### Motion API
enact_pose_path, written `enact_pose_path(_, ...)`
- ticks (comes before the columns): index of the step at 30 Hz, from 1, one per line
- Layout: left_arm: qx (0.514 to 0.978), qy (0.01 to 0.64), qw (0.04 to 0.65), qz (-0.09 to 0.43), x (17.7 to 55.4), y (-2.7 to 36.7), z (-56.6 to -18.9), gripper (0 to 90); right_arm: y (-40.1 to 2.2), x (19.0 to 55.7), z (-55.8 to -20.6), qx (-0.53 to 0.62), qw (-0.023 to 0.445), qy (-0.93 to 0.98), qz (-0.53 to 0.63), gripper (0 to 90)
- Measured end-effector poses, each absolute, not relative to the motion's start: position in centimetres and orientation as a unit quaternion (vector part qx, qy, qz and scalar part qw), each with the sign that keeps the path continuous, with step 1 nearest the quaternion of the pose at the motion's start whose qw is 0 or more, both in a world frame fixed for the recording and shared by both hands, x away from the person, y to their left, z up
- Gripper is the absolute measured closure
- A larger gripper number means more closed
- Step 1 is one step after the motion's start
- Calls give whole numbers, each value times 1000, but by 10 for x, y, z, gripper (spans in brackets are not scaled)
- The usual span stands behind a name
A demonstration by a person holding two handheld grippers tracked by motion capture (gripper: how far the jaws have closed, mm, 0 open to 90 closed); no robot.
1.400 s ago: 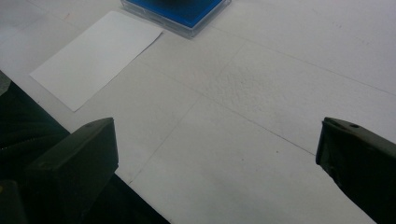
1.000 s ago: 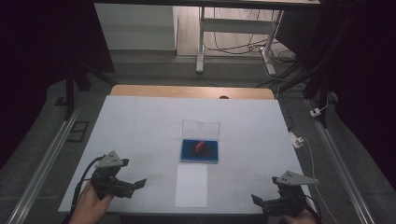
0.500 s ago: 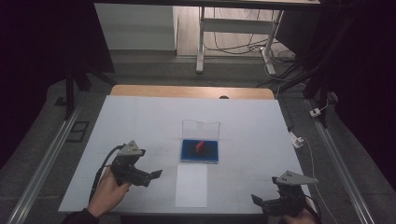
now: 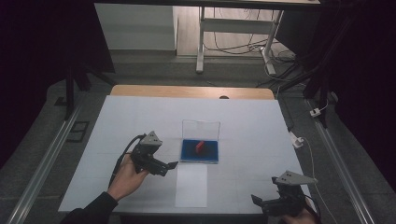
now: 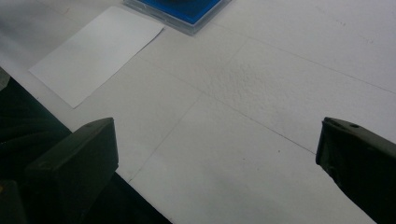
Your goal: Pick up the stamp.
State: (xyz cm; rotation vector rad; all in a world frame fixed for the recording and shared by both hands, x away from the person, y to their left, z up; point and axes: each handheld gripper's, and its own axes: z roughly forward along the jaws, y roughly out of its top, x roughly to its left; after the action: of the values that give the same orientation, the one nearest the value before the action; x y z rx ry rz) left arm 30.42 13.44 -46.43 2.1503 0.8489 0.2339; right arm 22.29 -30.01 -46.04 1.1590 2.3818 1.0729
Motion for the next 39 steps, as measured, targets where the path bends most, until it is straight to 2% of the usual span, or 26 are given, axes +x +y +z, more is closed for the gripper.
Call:
enact_pose_path(15, 864, 311, 383, 101, 330, 90, -466, 0, -300, 223, -461, 401, 138, 826, 371, 0)
enact_pose_path(26, 871, 295, 383, 92, 349, 63, -478, 0, -300, 224, -461, 400, 137, 828, 367, 0)
enact_pose_path(35, 881, 291, 360, 96, 364, 46, -493, 5, -300, 223, -461, 400, 135, 829, 366, 0)
enact_pose_path(39, 883, 292, 352, 107, 368, 42, -494, 95, -300, 224, -461, 400, 133, 830, 367, 0)
